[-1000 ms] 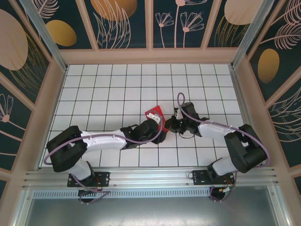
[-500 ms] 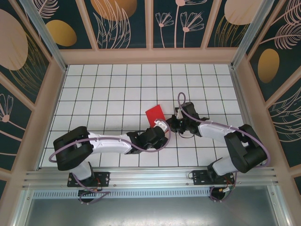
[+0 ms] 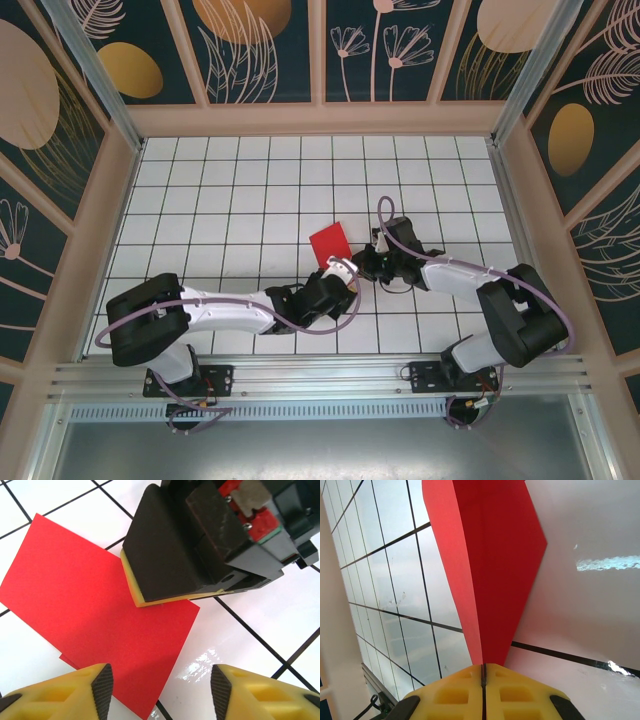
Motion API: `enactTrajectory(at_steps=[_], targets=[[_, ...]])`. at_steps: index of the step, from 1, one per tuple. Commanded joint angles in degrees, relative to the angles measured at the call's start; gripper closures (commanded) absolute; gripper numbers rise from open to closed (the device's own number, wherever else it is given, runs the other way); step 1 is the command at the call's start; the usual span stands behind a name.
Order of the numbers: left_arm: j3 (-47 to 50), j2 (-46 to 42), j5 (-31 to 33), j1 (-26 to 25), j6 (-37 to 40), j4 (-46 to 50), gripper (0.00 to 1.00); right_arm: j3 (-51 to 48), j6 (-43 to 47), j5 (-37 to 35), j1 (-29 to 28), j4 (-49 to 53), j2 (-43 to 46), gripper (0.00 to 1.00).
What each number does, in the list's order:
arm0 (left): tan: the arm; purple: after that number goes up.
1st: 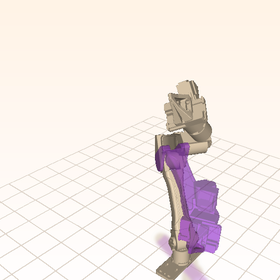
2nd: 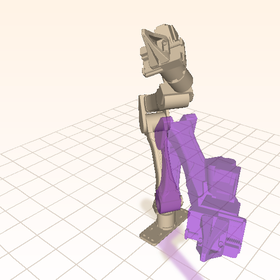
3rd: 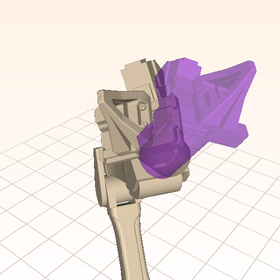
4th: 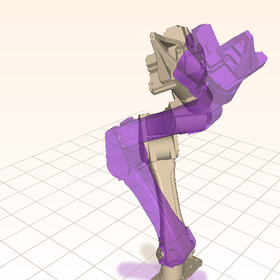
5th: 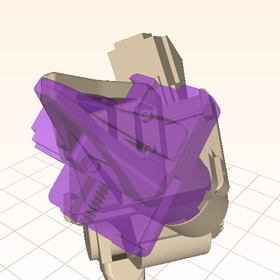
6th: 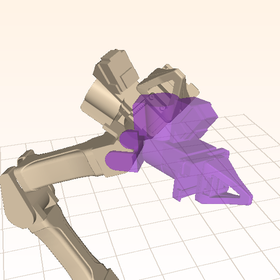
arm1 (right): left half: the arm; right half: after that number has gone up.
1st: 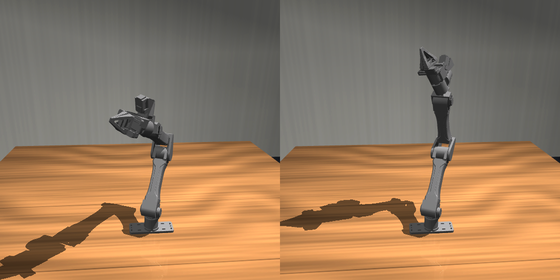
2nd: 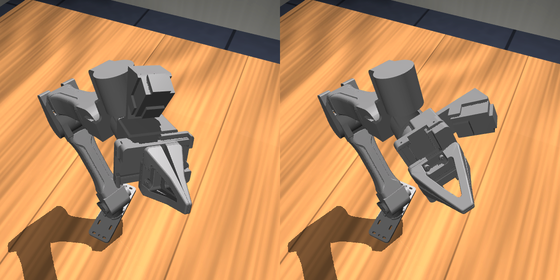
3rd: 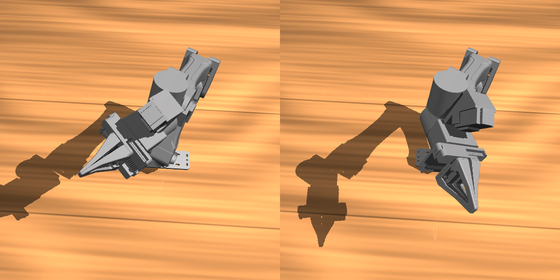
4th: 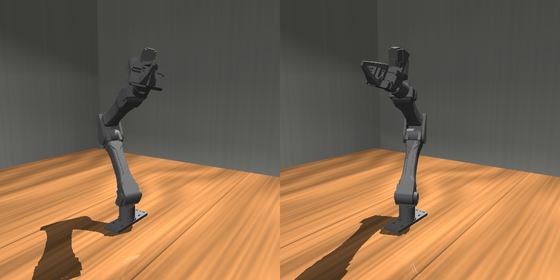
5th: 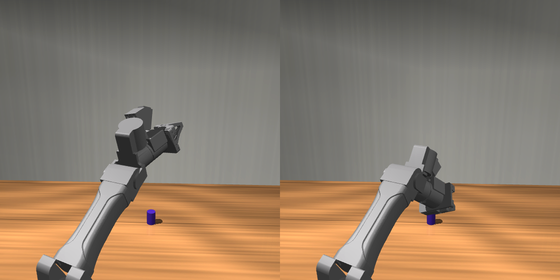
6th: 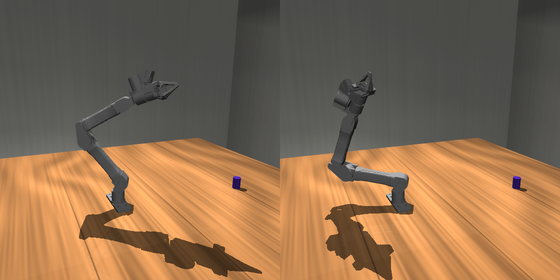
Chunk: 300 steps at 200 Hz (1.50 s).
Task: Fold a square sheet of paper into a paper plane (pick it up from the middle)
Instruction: Third fold the triangle at the center of the table.
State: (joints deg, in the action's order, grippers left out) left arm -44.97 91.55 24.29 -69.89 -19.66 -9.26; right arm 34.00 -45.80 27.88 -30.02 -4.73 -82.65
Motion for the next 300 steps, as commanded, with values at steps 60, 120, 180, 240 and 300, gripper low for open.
enactTrajectory(at_steps=[60,120,180,240,300], targets=[[-0.12,2.23,-3.57,-0.35,6.09,-1.88,0.34,0.63,-0.76,-0.57,-0.30,-0.65,-1.33,0.91],[-3.09,6.34,0.44,-0.34,9.28,-0.26,0.34,1.59,-0.65,0.61,-0.30,-1.11,-2.25,0.91],[-5.65,10.86,3.88,-0.34,10.34,-0.85,0.43,1.99,-0.44,0.86,-0.32,-0.81,-2.28,0.90],[-5.13,11.01,5.57,-0.34,9.82,-2.03,0.74,3.15,0.15,0.86,-0.30,0.56,-2.29,0.90],[-1.93,8.09,4.80,-0.32,9.11,-5.83,1.00,3.87,0.90,0.56,0.60,1.94,-1.33,0.83]])
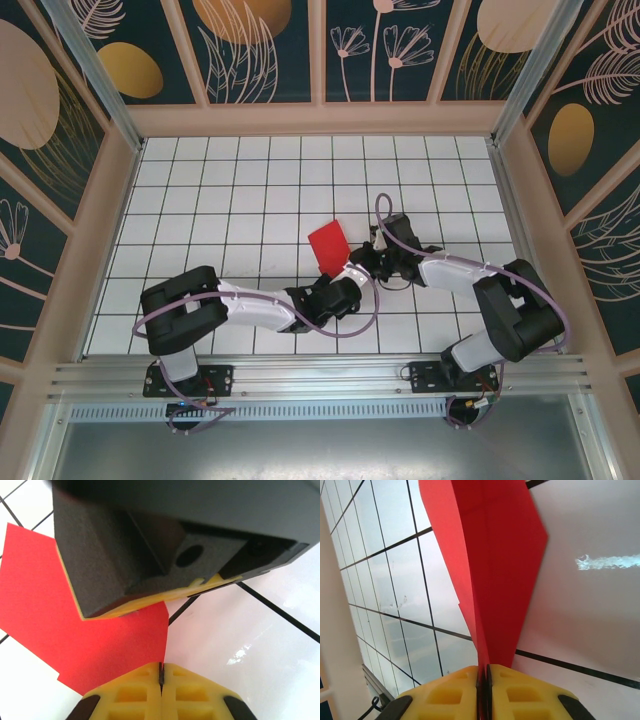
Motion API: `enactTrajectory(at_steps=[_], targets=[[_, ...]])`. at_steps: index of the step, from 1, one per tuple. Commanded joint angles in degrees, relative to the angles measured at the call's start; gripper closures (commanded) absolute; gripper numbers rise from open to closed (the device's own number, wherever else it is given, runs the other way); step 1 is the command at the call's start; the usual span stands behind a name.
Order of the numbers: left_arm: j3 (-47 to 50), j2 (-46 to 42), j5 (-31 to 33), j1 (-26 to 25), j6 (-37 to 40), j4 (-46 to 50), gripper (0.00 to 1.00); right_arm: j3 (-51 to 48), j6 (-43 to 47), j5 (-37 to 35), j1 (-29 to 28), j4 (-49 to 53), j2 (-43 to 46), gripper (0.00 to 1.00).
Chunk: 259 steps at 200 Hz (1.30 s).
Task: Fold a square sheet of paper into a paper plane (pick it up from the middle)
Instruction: Third fold the triangle at the center of the table.
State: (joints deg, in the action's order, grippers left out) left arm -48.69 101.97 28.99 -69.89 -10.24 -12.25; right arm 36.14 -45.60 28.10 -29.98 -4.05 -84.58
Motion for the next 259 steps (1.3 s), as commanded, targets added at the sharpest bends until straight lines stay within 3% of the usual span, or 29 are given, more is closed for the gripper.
enactTrajectory(at_steps=[1,24,48,63,80,119,151,259], targets=[[1.81,-2.37,0.06,-0.33,-0.35,-2.85,1.00,1.73,0.70,0.32,0.63,1.30,0.66,0.82],[2.33,-2.65,-0.68,-0.30,-0.46,-3.22,1.00,2.06,1.68,0.51,1.49,2.01,1.73,0.77],[4.23,-3.40,-1.95,-0.25,-1.24,-5.43,1.00,2.44,3.13,-0.48,2.42,3.71,3.99,0.61],[6.42,-6.40,-4.21,0.01,-2.06,-7.76,1.00,2.56,4.31,-1.43,3.38,4.75,5.74,0.51],[9.82,-8.87,-9.38,1.22,-3.92,-11.92,1.00,2.62,5.66,-1.51,4.65,5.10,7.25,0.49],[16.89,-12.92,-21.63,6.62,-9.88,-21.15,1.00,3.84,7.74,-0.86,5.56,5.85,7.23,0.49],[16.55,-11.33,-28.92,9.24,-11.29,-21.16,1.00,3.72,8.56,0.85,5.63,4.91,7.11,0.51],[20.04,-6.38,-46.54,18.62,-21.35,-32.55,1.00,7.65,12.78,2.49,3.78,5.32,1.58,0.76]])
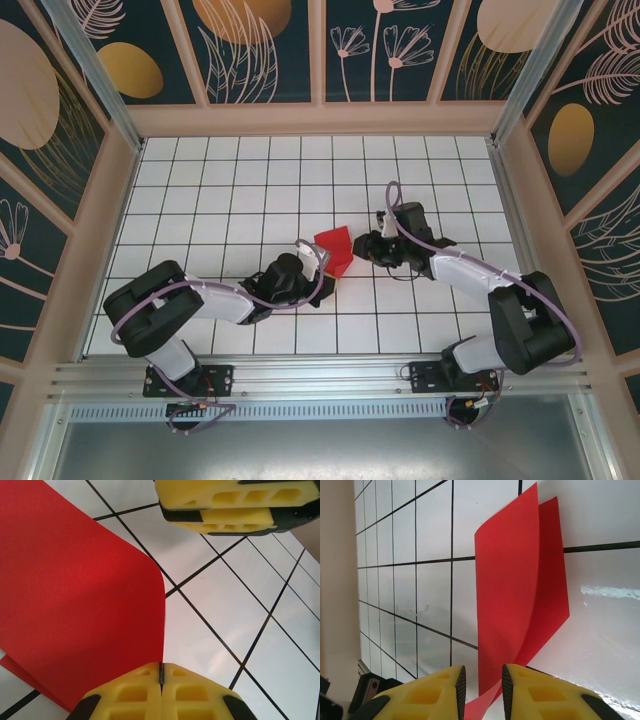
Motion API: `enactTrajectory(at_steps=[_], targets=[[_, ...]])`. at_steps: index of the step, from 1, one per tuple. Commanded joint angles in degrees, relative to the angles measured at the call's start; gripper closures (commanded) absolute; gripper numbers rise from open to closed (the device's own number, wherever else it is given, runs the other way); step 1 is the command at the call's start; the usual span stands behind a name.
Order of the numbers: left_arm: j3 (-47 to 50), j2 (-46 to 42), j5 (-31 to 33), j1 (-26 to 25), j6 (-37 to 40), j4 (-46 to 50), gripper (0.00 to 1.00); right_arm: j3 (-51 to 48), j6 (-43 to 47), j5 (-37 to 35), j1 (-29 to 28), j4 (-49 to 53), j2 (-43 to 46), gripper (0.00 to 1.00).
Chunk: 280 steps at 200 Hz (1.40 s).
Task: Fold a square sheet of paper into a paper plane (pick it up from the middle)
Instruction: Third fold the triangle at the center of the table.
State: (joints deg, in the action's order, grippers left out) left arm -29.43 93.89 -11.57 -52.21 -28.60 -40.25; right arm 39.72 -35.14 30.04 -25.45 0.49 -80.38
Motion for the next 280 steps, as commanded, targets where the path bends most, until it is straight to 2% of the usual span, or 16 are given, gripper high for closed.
enactTrajectory(at_steps=[1,84,126,182,280], targets=[[0.78,1.77,-6.03,0.95,-3.02,-4.61,1.00,4.23,2.42,0.45,-0.74,0.98,-2.78,0.77],[1.81,2.44,-5.44,1.95,-4.27,-5.65,1.00,24.76,12.76,-5.61,-2.75,13.72,-25.55,0.85],[1.75,2.54,-3.93,2.54,-4.21,-4.09,1.00,32.15,16.59,-11.56,-4.98,20.26,-32.77,0.87],[0.21,2.26,-0.16,3.86,-3.75,1.20,1.00,34.23,18.85,-17.86,-6.89,23.68,-35.85,0.87],[-2.37,3.57,1.71,4.66,-3.65,5.74,1.00,34.02,19.93,-17.03,-7.04,23.50,-36.08,0.87]])
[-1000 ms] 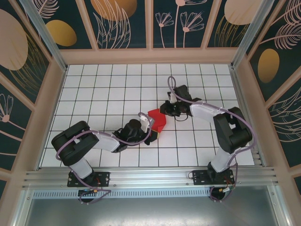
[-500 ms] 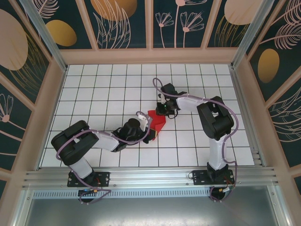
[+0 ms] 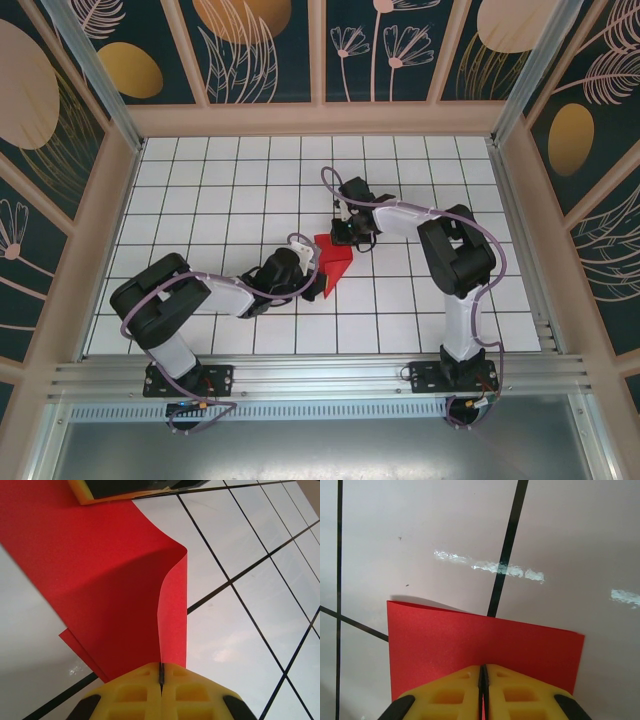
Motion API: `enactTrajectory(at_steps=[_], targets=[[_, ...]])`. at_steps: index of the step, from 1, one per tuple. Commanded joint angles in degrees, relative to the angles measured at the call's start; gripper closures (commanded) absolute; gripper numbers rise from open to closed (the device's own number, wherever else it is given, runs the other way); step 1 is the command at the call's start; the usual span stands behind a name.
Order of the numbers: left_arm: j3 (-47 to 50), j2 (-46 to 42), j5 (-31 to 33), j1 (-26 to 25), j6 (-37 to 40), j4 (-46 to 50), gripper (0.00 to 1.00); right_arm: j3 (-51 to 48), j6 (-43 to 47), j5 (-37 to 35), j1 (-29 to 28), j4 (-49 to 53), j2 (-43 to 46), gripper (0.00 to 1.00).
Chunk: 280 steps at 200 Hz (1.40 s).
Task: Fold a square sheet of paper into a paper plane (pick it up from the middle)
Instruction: Third fold the triangle at the center of the table.
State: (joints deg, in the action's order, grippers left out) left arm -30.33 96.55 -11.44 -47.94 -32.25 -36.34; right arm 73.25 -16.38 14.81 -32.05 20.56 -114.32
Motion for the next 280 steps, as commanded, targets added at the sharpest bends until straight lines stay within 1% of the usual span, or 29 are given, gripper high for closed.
enactTrajectory(at_steps=[1,99,138,142,155,202,247,280], targets=[[-1.48,0.87,1.72,0.40,-0.05,1.94,1.00,0.53,1.18,-1.80,-0.50,3.44,-2.13,0.87],[-0.50,1.28,3.79,0.42,-3.04,0.90,1.00,0.64,0.31,-1.63,-0.66,3.31,-2.68,0.86],[-0.09,1.29,2.75,0.42,-4.28,-0.24,1.00,0.43,-0.30,-1.78,-0.83,3.13,-2.68,0.86],[-0.07,2.66,2.59,0.40,-4.56,-0.31,1.00,0.40,-0.31,-1.80,-0.84,3.17,-2.67,0.86],[0.41,2.98,1.89,0.39,-5.09,-1.06,1.00,0.33,-0.41,-1.80,-0.83,3.04,-2.55,0.86],[1.33,2.77,2.03,0.44,-7.43,-1.72,1.00,0.53,-0.76,-1.89,-1.04,2.99,-2.17,0.86],[0.95,3.01,1.79,0.46,-6.90,-0.75,1.00,1.22,-1.15,-2.15,-1.19,3.15,-1.97,0.86],[-0.81,3.73,0.83,0.45,-4.60,1.91,1.00,1.59,-1.94,-0.04,-1.24,1.92,0.04,0.81]])
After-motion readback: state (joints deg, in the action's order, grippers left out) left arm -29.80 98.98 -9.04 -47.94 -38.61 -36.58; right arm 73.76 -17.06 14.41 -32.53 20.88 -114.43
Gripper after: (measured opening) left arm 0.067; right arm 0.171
